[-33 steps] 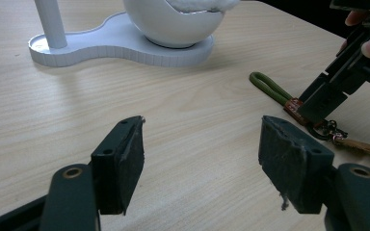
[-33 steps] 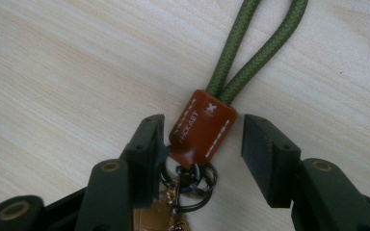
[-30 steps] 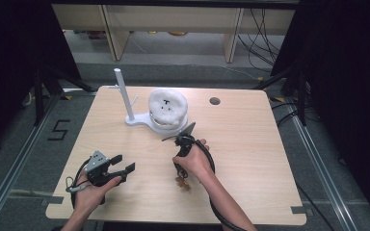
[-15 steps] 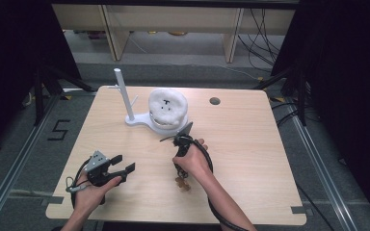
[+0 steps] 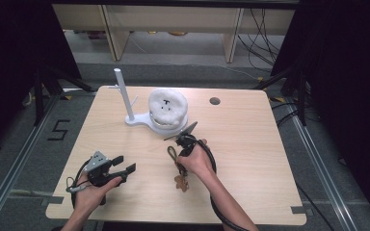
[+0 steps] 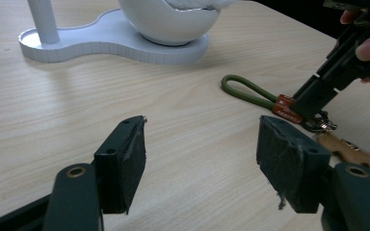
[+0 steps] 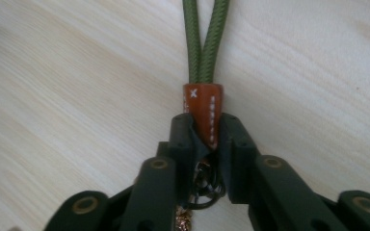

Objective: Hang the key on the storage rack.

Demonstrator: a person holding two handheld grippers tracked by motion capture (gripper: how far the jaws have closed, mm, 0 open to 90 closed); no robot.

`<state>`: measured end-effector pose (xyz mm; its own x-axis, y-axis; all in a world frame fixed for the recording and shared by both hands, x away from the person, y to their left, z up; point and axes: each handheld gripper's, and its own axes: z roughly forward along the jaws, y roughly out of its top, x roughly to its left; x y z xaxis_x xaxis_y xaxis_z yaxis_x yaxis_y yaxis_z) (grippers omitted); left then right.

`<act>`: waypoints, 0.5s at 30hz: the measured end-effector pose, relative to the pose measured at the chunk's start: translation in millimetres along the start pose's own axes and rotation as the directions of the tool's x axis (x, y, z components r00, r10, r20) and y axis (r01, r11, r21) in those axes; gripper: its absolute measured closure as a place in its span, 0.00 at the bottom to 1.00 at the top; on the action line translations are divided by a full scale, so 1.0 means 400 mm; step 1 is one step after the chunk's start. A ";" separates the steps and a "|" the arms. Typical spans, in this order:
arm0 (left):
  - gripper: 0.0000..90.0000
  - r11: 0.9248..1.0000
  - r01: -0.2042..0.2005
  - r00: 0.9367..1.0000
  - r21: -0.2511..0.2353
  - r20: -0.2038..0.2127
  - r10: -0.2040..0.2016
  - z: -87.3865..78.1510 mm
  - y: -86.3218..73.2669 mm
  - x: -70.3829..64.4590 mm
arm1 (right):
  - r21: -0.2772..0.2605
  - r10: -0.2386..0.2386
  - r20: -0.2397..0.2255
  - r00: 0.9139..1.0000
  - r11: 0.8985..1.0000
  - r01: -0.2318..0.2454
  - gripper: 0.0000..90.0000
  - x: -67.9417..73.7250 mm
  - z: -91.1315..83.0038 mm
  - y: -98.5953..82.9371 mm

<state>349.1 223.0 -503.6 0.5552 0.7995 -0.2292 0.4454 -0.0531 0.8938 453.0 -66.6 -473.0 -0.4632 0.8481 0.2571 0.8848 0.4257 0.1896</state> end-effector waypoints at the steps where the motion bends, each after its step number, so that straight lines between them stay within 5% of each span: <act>1: 0.40 1.000 0.000 1.000 0.000 0.000 0.000 0.000 0.000 0.000 | 0.000 0.000 0.000 1.000 1.000 0.000 0.90 0.000 0.000 0.000; 5: 0.42 1.000 0.006 1.000 0.007 0.026 -0.007 0.004 0.000 -0.007 | -0.052 -0.015 -0.018 1.000 0.999 0.014 0.90 -0.008 -0.008 -0.006; 6: 0.42 1.000 0.005 0.999 0.002 0.035 -0.005 0.007 0.000 -0.008 | -0.038 0.014 -0.031 0.999 0.999 -0.015 0.90 -0.007 -0.010 -0.006; 9: 0.45 1.000 0.020 0.998 0.005 0.059 -0.020 0.009 0.001 -0.011 | -0.099 -0.041 -0.056 0.998 0.994 0.036 0.90 -0.017 -0.007 -0.012; 10: 0.45 1.000 0.030 0.997 0.008 0.065 -0.030 0.008 0.003 -0.012 | -0.166 -0.083 -0.061 0.995 0.983 0.072 0.90 -0.020 -0.008 -0.018; 12: 0.46 0.998 0.067 0.993 -0.003 0.098 -0.066 0.010 0.013 -0.014 | -0.194 -0.083 -0.084 0.993 0.979 0.066 0.90 -0.018 -0.013 -0.022; 14: 0.49 0.994 0.112 0.985 -0.018 0.134 -0.109 0.014 0.033 -0.018 | -0.276 -0.111 -0.133 0.985 0.959 0.070 0.90 -0.008 -0.027 -0.033; 15: 0.49 0.994 0.112 0.985 -0.018 0.134 -0.109 0.014 0.033 -0.018 | -0.276 -0.111 -0.133 0.985 0.959 0.070 0.90 -0.008 -0.027 -0.033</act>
<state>354.9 213.0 -492.2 0.5924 0.7134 -0.3744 0.4920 0.0476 0.8693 442.3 -78.5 -466.0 -0.5609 0.7462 0.3586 0.8014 0.3809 0.4611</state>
